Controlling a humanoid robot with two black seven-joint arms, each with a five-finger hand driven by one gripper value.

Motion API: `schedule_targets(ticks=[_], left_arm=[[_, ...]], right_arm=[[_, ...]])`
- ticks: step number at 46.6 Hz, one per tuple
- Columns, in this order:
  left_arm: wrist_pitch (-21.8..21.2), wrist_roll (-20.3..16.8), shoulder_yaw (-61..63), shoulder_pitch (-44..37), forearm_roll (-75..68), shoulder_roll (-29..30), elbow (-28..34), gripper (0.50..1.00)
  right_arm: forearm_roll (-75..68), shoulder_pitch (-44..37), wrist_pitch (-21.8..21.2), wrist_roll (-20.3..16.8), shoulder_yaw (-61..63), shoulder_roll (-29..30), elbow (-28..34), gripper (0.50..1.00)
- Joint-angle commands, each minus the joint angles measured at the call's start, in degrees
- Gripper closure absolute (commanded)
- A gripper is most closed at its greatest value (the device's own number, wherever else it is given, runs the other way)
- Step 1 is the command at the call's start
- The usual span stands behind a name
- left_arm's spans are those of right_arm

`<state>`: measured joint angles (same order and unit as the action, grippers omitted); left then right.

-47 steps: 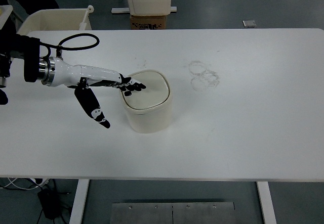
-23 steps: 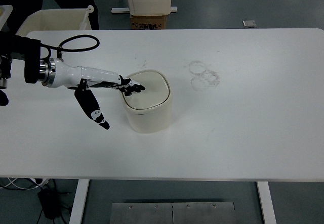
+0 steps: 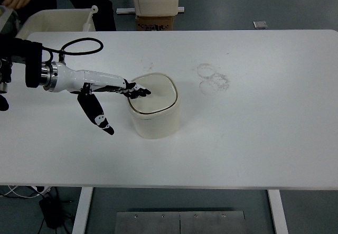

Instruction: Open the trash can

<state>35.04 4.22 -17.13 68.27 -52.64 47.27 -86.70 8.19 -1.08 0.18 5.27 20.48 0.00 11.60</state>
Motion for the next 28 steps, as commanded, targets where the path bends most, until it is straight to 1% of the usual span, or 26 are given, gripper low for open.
schedule_targets(ticks=[1, 9, 15, 23, 28], left_arm=[[-0.04, -0.09, -0.10, 1.69, 0.69, 0.19, 0.13, 0.500], [-0.04, -0.09, -0.89, 3.18, 2.97, 0.28, 0.48, 0.500], [-0.04, -0.17, -2.56, 4.32, 8.24, 0.28, 1.97, 0.500], [-0.04, -0.17, -5.19, 6.26, 15.27, -0.24, 6.10, 0.500], [-0.04, -0.26, -6.86, 6.26, 20.46, -0.77, 10.14, 0.500]], right_arm=[[-0.01, -0.06, 0.00, 0.00, 0.00, 0.00, 0.00, 0.507], [-0.01, 0.03, 0.00, 0.00, 0.00, 0.00, 0.00, 0.507], [-0.01, -0.06, 0.00, 0.00, 0.00, 0.00, 0.00, 0.507], [-0.01, -0.06, 0.00, 0.00, 0.00, 0.00, 0.00, 0.507], [-0.01, -0.06, 0.00, 0.00, 0.00, 0.00, 0.00, 0.507]])
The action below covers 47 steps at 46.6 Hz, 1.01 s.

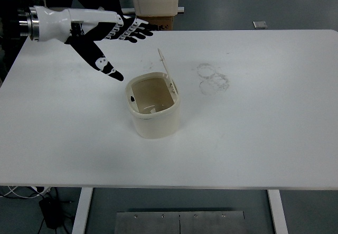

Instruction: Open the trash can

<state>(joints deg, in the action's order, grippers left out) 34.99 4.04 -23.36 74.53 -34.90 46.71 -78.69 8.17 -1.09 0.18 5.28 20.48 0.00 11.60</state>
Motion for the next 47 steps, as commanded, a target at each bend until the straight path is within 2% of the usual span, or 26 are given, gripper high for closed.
schedule_targets(ticks=[1, 13, 24, 36, 47], left_arm=[[0.01, -0.26, -0.63, 0.00, 3.78, -0.48, 2.83, 0.500], [0.01, -0.61, -1.86, 0.09, 18.54, -2.94, 12.23, 0.500], [-0.37, -1.13, -4.93, -0.18, 23.73, -5.49, 19.62, 0.500], [-6.16, -4.56, -5.38, -2.02, 33.40, -8.56, 26.74, 0.500], [-6.87, -4.92, -5.64, -5.53, 40.69, -13.49, 36.05, 0.500]], right_arm=[[0.00, 0.04, 0.00, -0.01, 0.00, 0.00, 0.00, 0.507], [0.00, -0.05, 0.00, -0.01, 0.00, 0.00, 0.00, 0.507], [0.00, -0.05, 0.00, -0.01, 0.00, 0.00, 0.00, 0.507], [0.00, -0.05, 0.00, -0.01, 0.00, 0.00, 0.00, 0.507], [0.00, 0.04, 0.00, -0.01, 0.00, 0.00, 0.00, 0.507]])
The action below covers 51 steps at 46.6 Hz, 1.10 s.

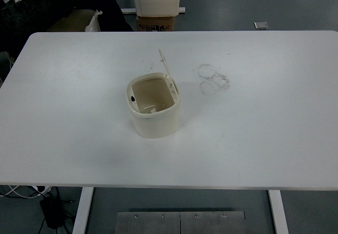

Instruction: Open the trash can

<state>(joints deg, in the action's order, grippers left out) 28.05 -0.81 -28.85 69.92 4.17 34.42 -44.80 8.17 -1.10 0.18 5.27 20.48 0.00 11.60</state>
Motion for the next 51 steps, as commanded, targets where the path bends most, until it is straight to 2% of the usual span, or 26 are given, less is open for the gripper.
schedule_targets(ticks=[1, 8, 16, 29, 33, 51], left_arm=[[0.08, -0.07, -0.33, -1.36, 2.24, -1.72, 3.05, 0.500], [-0.10, -1.56, -3.40, -4.44, 6.29, -6.11, 10.16, 0.500], [-0.19, -1.65, -6.57, -6.90, 8.40, -12.09, 18.78, 0.500], [-0.45, -1.91, -9.73, -12.17, 11.04, -17.80, 25.20, 0.500], [-0.19, -3.49, -11.05, -12.52, 11.13, -19.74, 28.45, 0.500], [-0.45, -4.11, -13.07, -14.90, 13.50, -23.43, 30.13, 0.500]], right_arm=[[0.01, 0.05, 0.00, 0.00, 0.00, 0.00, 0.00, 0.507], [0.01, -0.04, 0.00, 0.00, 0.00, 0.00, 0.00, 0.507], [0.01, 0.05, 0.00, 0.00, 0.00, 0.00, 0.00, 0.507], [0.01, -0.04, 0.00, 0.00, 0.00, 0.00, 0.00, 0.507], [0.01, 0.05, 0.00, 0.00, 0.00, 0.00, 0.00, 0.507], [0.27, -0.57, -0.09, 0.00, 0.18, 0.00, 0.18, 0.507]])
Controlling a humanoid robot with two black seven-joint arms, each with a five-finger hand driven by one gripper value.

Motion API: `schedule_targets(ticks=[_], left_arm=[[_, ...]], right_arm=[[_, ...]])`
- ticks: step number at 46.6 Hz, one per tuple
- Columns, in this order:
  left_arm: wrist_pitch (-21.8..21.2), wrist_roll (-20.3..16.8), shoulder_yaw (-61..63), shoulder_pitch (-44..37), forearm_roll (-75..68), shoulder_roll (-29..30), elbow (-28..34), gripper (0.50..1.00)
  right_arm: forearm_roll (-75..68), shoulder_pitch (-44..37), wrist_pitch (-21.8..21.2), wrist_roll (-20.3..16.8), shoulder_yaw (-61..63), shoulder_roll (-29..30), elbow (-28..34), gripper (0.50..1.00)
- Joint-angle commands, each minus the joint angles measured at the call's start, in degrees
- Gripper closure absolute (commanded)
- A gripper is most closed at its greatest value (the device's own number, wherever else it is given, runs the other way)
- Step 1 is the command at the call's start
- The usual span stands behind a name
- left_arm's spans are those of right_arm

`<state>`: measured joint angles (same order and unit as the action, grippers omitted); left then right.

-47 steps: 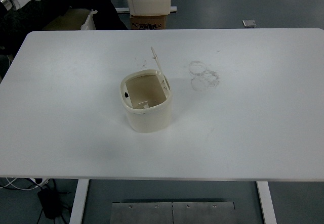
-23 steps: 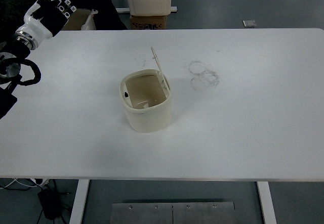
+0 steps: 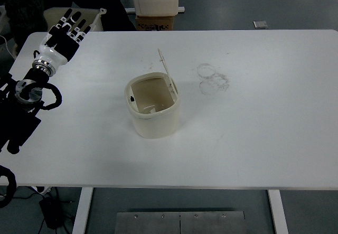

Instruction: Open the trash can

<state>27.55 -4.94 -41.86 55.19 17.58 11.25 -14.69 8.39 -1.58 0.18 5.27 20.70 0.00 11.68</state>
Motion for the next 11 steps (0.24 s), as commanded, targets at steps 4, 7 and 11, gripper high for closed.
schedule_targets(ticks=[4, 7, 11], left_arm=[[0.04, 0.02, -0.15, -0.17, 0.09, -0.35, -0.07, 0.500], [0.04, 0.02, -0.15, -0.17, 0.09, -0.35, 0.01, 0.500], [0.04, 0.02, -0.15, -0.26, 0.00, -0.35, -0.08, 0.500]], right_arm=[[-0.04, -0.18, -0.18, 0.01, -0.04, 0.00, 0.18, 0.507], [-0.39, -0.17, -0.18, 0.01, 0.04, 0.00, 0.10, 0.507], [-0.48, -0.09, -0.09, 0.01, 0.04, 0.00, 0.09, 0.507]])
